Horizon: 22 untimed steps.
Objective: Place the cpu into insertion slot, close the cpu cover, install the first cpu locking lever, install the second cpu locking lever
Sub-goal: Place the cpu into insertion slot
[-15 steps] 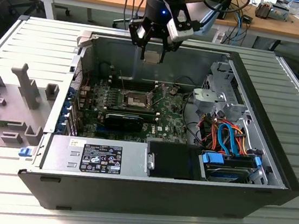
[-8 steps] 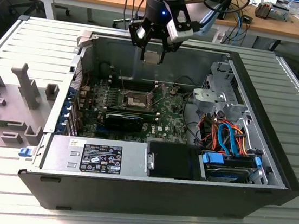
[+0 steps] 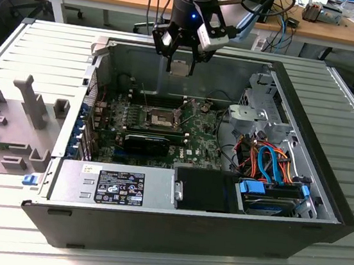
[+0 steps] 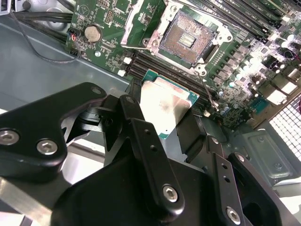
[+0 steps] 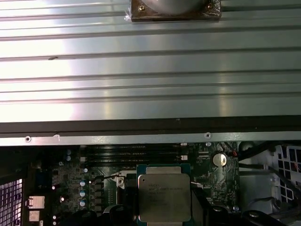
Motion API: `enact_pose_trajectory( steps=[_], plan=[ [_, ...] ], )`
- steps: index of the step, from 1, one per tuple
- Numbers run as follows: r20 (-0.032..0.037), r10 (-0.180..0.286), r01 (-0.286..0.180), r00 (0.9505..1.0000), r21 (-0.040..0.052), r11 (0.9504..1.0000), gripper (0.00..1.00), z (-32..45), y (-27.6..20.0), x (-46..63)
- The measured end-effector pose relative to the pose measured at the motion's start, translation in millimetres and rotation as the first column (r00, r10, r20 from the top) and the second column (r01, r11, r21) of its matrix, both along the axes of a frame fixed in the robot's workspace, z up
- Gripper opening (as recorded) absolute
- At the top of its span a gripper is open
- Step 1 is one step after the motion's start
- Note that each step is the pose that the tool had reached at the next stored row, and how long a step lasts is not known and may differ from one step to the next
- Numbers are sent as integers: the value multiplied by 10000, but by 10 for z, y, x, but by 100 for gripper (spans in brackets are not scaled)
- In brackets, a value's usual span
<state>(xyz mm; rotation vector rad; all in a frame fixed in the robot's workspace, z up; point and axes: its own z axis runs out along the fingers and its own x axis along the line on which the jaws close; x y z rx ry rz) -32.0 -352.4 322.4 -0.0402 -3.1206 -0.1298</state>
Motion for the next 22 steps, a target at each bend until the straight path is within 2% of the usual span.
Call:
enact_pose_trajectory(
  steps=[18,22],
  plan=[
    [0,0,0,10000,0,10000,54,-35,-9,0],
    [0,0,0,10000,-1,10000,54,-84,-20,0]
  ],
)
